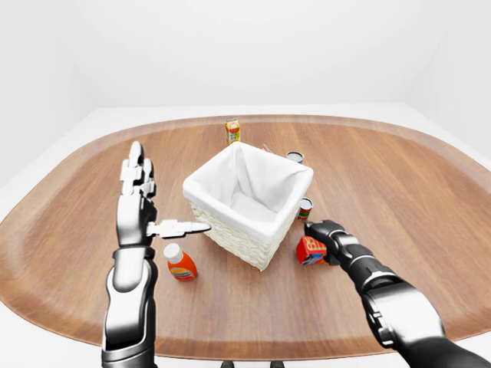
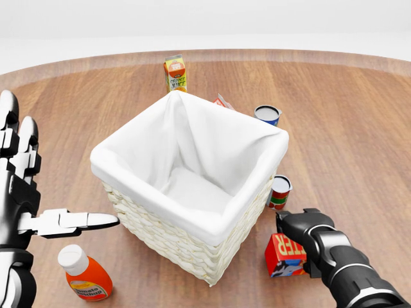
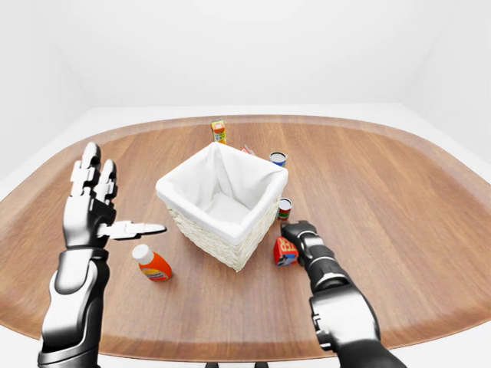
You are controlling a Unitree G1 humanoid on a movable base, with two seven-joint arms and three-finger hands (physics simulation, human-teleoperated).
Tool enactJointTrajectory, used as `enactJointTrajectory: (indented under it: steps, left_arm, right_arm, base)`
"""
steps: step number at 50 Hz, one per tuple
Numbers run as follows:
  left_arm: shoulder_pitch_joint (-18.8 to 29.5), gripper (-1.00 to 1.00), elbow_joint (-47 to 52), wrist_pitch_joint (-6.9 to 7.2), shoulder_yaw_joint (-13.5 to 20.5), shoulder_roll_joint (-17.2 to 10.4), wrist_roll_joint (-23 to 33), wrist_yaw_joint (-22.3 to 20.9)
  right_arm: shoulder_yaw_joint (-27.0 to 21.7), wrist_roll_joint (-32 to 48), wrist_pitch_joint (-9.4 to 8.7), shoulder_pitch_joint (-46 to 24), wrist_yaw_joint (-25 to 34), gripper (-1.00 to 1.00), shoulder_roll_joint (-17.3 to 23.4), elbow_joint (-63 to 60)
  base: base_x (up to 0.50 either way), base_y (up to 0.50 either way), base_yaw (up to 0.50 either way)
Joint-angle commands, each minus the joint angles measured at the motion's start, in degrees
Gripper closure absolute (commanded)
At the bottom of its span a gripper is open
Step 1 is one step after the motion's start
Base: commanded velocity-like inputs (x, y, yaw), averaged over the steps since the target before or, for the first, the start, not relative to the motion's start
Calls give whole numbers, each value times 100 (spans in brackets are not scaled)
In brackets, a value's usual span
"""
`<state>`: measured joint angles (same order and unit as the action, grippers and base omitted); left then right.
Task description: Pick up the butter and put it in the basket.
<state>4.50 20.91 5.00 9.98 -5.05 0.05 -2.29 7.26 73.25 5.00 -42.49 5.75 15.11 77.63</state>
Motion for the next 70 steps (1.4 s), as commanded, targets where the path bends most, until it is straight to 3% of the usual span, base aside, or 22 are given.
enactJointTrajectory:
  steps: [1, 15, 24, 37, 40, 59, 65, 70]
  left_arm:
    - [20, -100, 16, 0, 23, -16, -36, 10]
    - [37, -100, 59, 0, 27, -22, -37, 39]
    - [74, -100, 110, 0, 25, -28, -41, 29]
    - [69, -100, 181, 0, 29, -25, -65, 35]
    - [66, -100, 201, 0, 13, -18, -58, 42]
    - [52, -100, 228, 0, 27, -17, -69, 37]
    - [44, -100, 230, 0, 23, -13, -66, 42]
    - [60, -100, 237, 0, 20, -19, -61, 41]
  right_arm:
    - [-156, -224, 0, 9, 53, 100, 252, -181]
    - [-640, -1577, 0, 543, 522, 100, 882, -780]
    - [-1295, -3572, 0, 1136, 1806, 100, 985, -2141]
    - [-2003, -5186, 0, 1771, 2611, 100, 1244, -4203]
    - [-2154, -5529, 0, 1635, 2717, 100, 1322, -4646]
    - [-2347, -5895, 0, 577, 3209, 100, 1832, -6462]
    - [-2244, -6018, 0, 225, 3249, 100, 1780, -6753]
    - [-1991, -6006, 0, -251, 2940, 100, 1517, -6368]
  base:
    - [0, 0, 0]
    - [0, 0, 0]
    - [0, 0, 0]
    - [0, 0, 0]
    - [0, 0, 0]
    - [0, 0, 0]
    - [0, 0, 0]
    - [0, 0, 0]
